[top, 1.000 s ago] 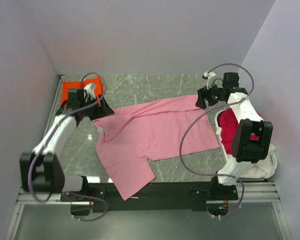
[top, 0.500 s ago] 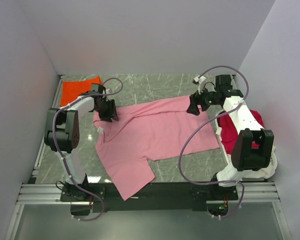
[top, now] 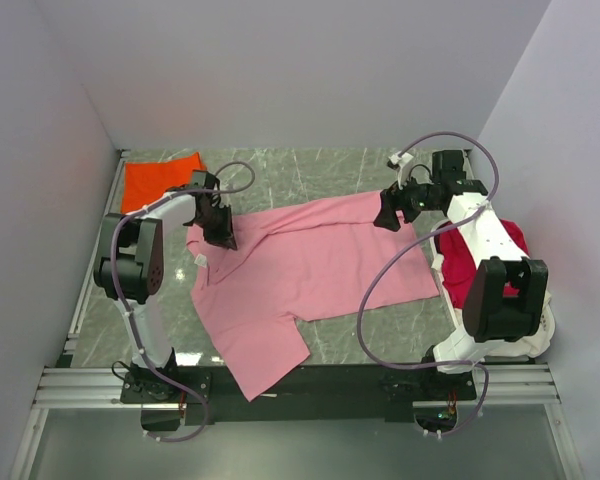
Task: Fold and stack the t-shirts
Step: Fold the tshirt
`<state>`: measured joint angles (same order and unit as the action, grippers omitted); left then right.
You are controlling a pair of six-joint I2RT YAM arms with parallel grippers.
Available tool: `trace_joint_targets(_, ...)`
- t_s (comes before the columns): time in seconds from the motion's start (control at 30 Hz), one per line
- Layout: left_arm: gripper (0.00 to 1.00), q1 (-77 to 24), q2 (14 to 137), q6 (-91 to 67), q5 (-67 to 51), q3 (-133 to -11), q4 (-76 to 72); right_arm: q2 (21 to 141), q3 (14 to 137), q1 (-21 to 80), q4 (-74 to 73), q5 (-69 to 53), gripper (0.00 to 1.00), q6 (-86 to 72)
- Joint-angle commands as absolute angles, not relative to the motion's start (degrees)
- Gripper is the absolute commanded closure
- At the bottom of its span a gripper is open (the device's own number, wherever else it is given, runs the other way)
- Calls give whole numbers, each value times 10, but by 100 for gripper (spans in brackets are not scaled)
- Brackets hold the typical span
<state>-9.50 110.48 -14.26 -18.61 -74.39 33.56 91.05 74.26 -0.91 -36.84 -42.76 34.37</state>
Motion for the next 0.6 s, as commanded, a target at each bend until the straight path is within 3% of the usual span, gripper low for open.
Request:
trace_joint_targets(0.0, 88, -108, 1059, -137, -219, -758, 344, 891, 739, -17, -360, -440, 20, 343)
trace_joint_targets(0.2, 82, -134, 1023, -133, -267, -743, 355, 890, 739, -18, -361, -441, 20, 343)
trace_joint_targets(0.37, 63, -170, 1015, -117, -286, -717, 368, 889, 740, -20, -361, -439, 20, 343)
trace_joint_targets(0.57, 55, -211, 991, -78, -332, -693, 396, 891, 740, -22, -361, -439, 20, 343)
